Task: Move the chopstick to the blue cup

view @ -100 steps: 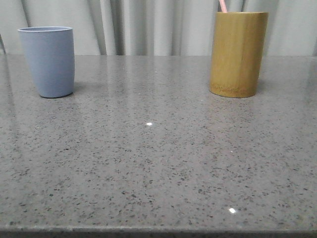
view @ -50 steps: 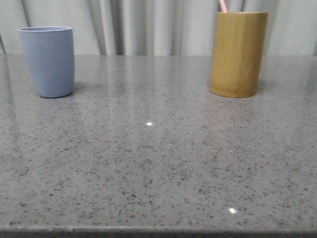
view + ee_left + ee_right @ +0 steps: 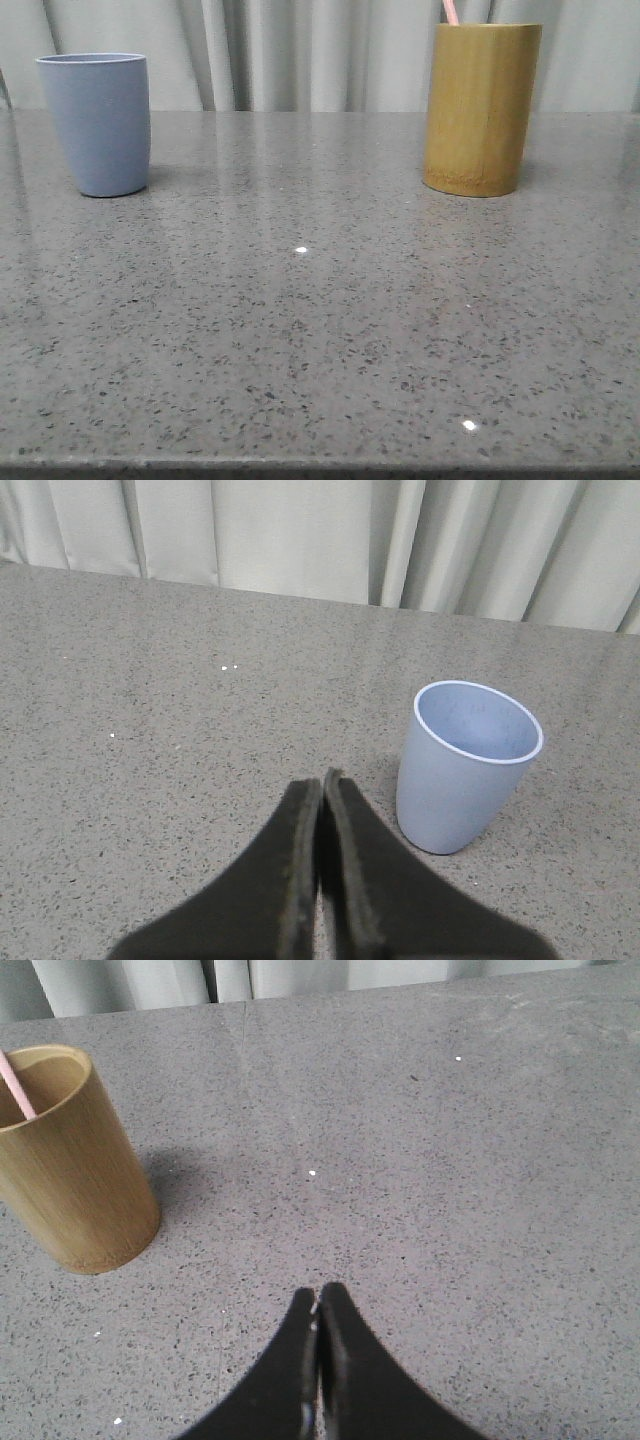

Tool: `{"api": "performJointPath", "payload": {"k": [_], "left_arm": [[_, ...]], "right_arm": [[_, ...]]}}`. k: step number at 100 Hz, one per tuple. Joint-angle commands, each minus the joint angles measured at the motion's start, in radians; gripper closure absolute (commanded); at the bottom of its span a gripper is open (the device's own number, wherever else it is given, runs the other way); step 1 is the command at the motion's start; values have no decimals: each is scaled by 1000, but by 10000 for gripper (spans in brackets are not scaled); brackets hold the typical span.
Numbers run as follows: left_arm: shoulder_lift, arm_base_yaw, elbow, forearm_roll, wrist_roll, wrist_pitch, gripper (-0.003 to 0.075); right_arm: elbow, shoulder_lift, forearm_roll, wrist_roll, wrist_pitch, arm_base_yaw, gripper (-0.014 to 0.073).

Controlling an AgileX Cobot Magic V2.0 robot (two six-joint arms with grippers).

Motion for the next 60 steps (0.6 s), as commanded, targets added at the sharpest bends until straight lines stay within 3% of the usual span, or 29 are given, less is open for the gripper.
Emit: {"api": "performJointPath", "payload": {"k": [1, 10, 37, 60], "left_arm": [[6, 0, -37, -10, 15, -61, 738], [16, 0, -53, -10, 43, -32, 703], [119, 0, -179, -10, 66, 72, 430], [279, 0, -356, -26, 125, 180, 306]], "right_arm": [[-35, 9, -6, -4, -82, 1, 686], [-35, 9, -6, -4, -82, 1, 657], [-35, 9, -6, -4, -80, 1, 426], [-35, 9, -6, -4, -78, 1, 372]]}}
